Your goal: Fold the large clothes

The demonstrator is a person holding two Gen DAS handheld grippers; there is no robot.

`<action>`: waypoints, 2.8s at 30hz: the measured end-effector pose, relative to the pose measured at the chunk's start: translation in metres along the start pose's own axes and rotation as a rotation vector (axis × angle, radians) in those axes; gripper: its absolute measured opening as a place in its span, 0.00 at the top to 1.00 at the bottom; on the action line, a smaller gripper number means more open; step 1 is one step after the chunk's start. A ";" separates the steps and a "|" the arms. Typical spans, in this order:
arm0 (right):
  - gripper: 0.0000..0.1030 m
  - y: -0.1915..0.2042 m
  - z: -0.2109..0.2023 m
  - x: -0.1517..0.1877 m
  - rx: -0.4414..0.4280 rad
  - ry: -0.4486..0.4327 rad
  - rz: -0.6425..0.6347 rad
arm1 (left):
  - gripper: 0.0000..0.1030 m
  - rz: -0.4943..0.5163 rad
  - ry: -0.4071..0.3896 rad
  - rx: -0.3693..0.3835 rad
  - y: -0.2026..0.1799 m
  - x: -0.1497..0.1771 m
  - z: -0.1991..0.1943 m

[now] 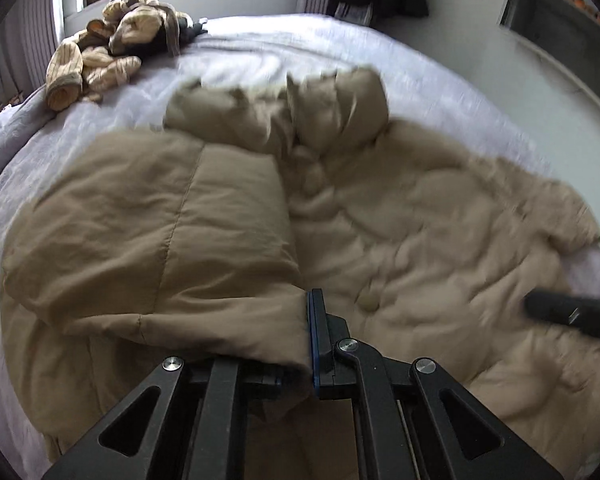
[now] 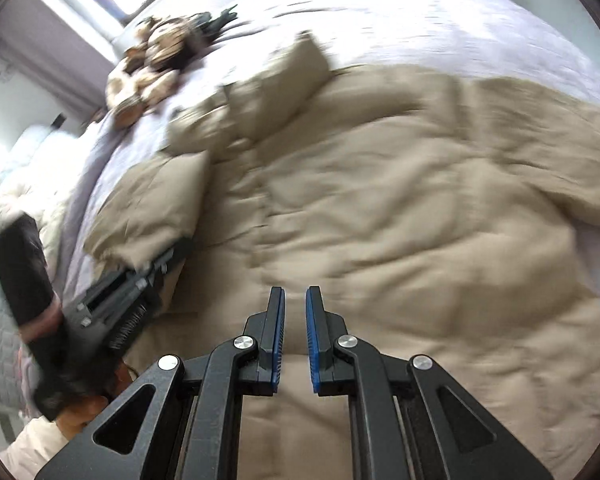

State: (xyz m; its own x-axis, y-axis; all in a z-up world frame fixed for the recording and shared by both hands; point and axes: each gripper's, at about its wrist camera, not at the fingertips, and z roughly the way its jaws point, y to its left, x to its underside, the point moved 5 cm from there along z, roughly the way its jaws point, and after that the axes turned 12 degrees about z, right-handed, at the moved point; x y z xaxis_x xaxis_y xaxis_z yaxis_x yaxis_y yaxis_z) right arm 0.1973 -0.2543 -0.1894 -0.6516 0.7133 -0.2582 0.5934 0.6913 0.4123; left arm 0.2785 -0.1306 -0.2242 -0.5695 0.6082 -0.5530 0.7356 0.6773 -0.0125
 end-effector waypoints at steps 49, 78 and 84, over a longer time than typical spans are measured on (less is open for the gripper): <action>0.58 -0.031 0.065 -0.006 -0.341 0.152 0.539 | 0.09 -0.474 -0.025 -0.203 0.195 0.064 -0.062; 0.97 0.010 0.080 -0.032 0.029 0.073 -0.148 | 0.08 -0.433 0.176 -0.414 0.219 0.124 -0.003; 0.96 -0.004 0.062 -0.041 -0.011 0.056 -0.067 | 0.08 -0.424 0.181 -0.441 0.216 0.118 -0.031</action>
State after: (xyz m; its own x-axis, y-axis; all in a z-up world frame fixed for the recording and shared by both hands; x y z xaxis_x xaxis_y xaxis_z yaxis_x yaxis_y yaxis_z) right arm 0.2511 -0.2794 -0.2346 -0.7154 0.6575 -0.2364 0.5424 0.7358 0.4054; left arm 0.3588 0.1003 -0.2666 -0.8592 0.2838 -0.4257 0.2340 0.9579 0.1663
